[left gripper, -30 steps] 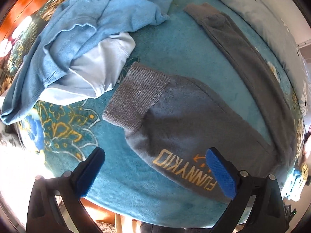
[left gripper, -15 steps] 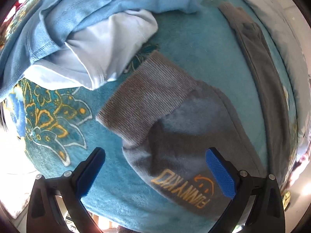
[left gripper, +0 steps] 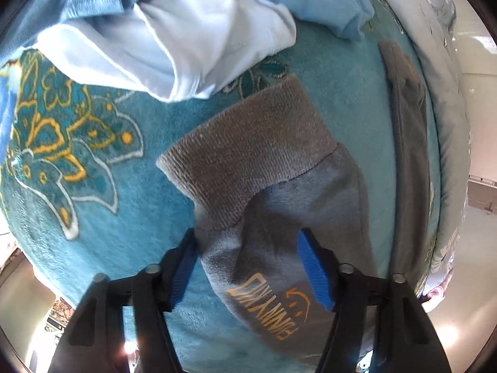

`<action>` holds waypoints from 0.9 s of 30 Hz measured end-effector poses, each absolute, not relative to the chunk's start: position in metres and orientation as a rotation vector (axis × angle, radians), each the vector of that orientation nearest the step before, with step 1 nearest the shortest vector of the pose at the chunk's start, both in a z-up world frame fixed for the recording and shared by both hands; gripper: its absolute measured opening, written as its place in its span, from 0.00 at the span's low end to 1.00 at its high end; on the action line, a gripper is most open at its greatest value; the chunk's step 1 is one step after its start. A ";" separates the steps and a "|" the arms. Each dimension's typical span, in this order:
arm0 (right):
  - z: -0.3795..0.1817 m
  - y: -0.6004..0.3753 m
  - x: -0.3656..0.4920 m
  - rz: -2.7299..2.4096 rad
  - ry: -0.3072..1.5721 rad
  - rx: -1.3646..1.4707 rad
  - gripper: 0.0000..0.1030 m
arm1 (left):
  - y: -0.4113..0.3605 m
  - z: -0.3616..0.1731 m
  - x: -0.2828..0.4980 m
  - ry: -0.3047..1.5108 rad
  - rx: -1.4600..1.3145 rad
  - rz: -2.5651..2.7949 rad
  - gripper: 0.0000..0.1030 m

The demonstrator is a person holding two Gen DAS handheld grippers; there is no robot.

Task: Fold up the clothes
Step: 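Grasp a cuff with the left gripper while the right gripper grasps the waistband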

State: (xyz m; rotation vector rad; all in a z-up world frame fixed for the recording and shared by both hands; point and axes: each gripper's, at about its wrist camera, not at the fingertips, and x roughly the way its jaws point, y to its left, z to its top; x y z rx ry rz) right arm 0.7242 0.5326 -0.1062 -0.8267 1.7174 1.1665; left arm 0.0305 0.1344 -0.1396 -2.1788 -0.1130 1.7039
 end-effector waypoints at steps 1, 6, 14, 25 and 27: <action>-0.105 0.533 0.723 1.167 1.718 -0.827 0.12 | 0.136 -0.142 0.031 -0.097 -2.186 1.702 0.34; -0.095 0.539 0.721 1.170 1.708 -0.822 0.11 | 0.140 -0.128 0.022 -0.087 -2.172 1.713 0.09; -0.058 0.544 0.721 1.179 1.692 -0.775 0.10 | 0.149 -0.090 0.001 -0.077 -2.112 1.705 0.07; 0.004 0.570 0.696 1.247 1.711 -0.742 0.10 | 0.214 -0.032 -0.026 -0.119 -2.057 1.682 0.07; 0.012 0.582 0.686 1.261 1.716 -0.751 0.10 | 0.242 -0.029 -0.023 -0.129 -2.060 1.675 0.07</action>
